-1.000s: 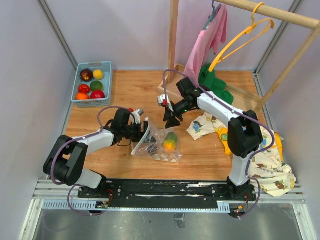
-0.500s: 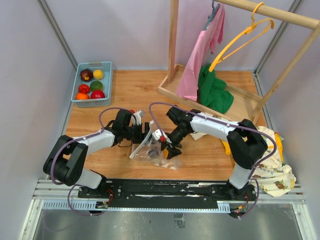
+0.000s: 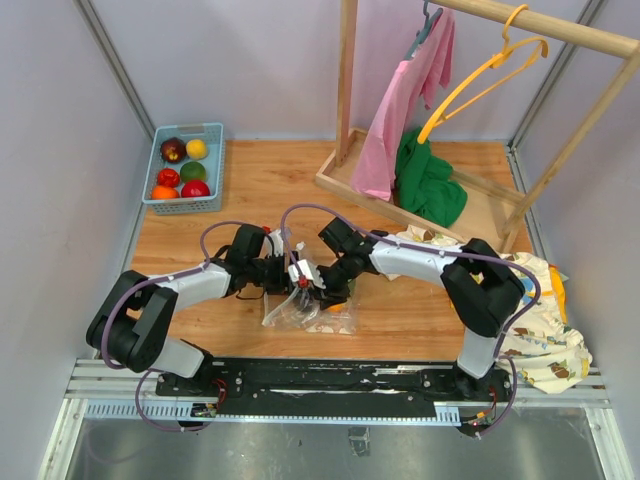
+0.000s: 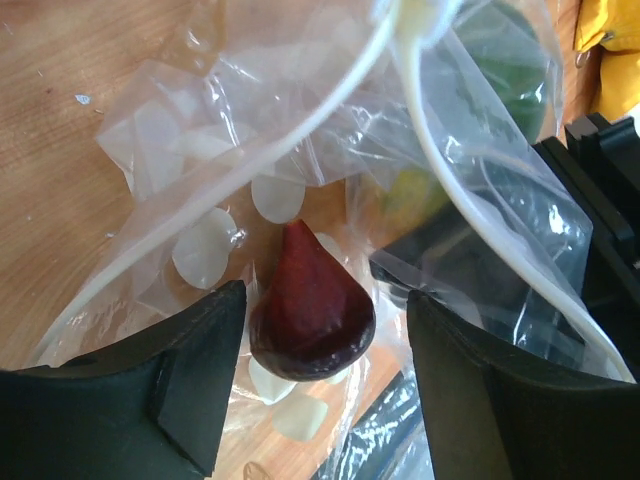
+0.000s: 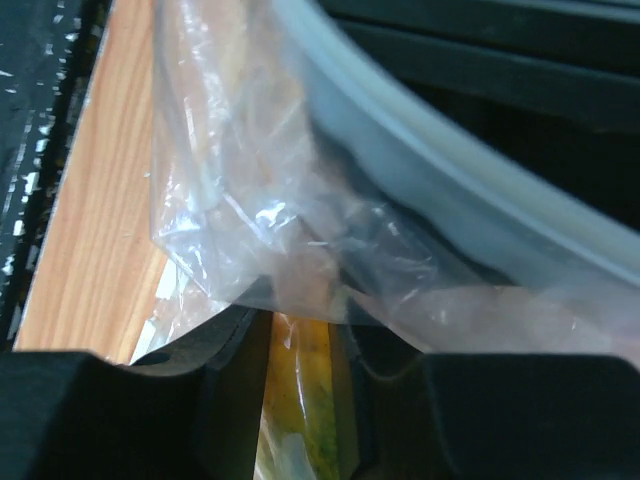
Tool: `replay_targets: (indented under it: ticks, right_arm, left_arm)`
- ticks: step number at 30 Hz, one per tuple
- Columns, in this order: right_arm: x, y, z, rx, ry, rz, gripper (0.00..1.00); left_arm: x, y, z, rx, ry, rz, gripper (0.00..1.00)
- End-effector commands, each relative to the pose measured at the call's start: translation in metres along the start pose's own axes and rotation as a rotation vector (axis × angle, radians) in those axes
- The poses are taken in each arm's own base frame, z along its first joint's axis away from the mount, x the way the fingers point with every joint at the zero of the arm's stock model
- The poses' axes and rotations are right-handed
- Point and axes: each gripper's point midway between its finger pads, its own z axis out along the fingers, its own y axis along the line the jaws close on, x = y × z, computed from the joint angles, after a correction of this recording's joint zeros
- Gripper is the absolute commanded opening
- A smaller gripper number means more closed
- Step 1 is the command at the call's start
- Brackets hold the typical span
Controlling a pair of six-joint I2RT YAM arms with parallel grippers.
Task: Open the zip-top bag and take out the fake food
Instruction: Pick up the fake vegetable from the zipper food storage bag.
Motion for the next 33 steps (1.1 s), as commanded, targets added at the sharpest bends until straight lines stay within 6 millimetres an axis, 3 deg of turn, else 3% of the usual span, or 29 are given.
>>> replay_targets:
  ticks: [1,17,19,27,33]
  right_arm:
    - [0.004,-0.015,0.008,0.034,0.056,0.019,0.26]
    - [0.003,-0.015,0.012,0.007,0.037,0.073,0.23]
    - [0.001,-0.016,0.01,0.011,0.032,0.076,0.22]
    - [0.0,-0.027,-0.016,0.056,-0.013,0.099,0.27]
    - [-0.001,-0.026,-0.033,0.073,-0.043,0.069,0.38]
  left_arm:
    - [0.01,-0.003,-0.002,0.013,0.038,0.022,0.69]
    - [0.017,0.021,0.011,-0.136,0.083,0.006,0.68]
    - [0.017,0.025,0.011,-0.156,0.085,0.003,0.55]
    - [0.005,0.022,0.007,-0.175,0.052,0.019,0.22]
    - [-0.026,0.017,-0.007,-0.149,-0.068,-0.043,0.15]
